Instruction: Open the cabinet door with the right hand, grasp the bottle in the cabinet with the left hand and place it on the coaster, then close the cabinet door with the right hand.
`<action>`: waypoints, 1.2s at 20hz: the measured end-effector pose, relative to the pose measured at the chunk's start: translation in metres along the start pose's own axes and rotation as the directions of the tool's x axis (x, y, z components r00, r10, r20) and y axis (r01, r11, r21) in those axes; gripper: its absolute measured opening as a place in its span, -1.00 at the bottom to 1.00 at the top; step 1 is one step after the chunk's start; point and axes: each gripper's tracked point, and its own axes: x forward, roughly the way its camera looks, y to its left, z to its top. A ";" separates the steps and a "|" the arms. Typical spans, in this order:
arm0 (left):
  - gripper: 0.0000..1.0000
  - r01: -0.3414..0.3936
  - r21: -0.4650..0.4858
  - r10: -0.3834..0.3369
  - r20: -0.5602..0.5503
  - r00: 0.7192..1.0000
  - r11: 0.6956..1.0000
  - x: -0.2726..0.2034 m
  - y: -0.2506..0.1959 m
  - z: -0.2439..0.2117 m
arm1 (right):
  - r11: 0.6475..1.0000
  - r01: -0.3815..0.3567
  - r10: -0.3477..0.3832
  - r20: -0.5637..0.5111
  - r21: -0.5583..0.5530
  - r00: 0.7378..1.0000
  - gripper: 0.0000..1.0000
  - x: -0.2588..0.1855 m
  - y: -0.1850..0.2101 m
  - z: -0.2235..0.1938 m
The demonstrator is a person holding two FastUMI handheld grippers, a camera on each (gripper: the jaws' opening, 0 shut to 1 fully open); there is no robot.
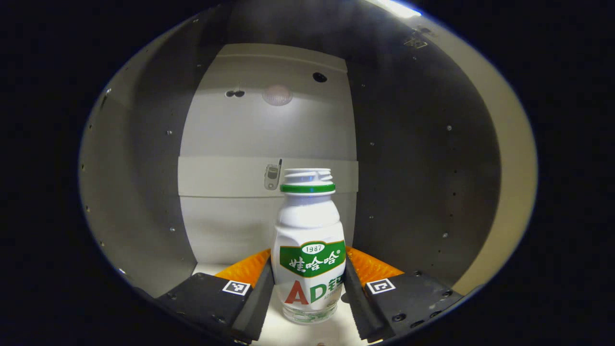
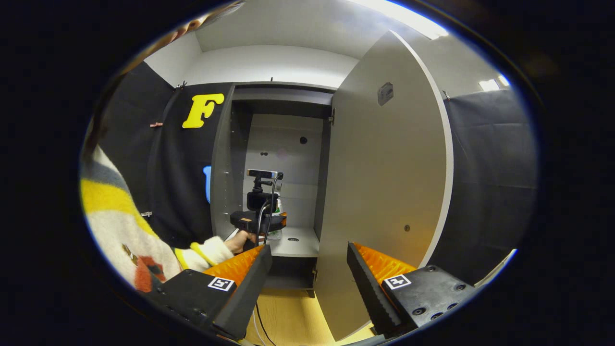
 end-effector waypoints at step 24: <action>0.48 -0.470 -0.077 0.469 -0.033 0.883 0.880 -0.017 0.002 0.007 | 0.815 -0.578 0.579 -0.009 0.029 0.816 0.94 -0.099 0.000 -0.029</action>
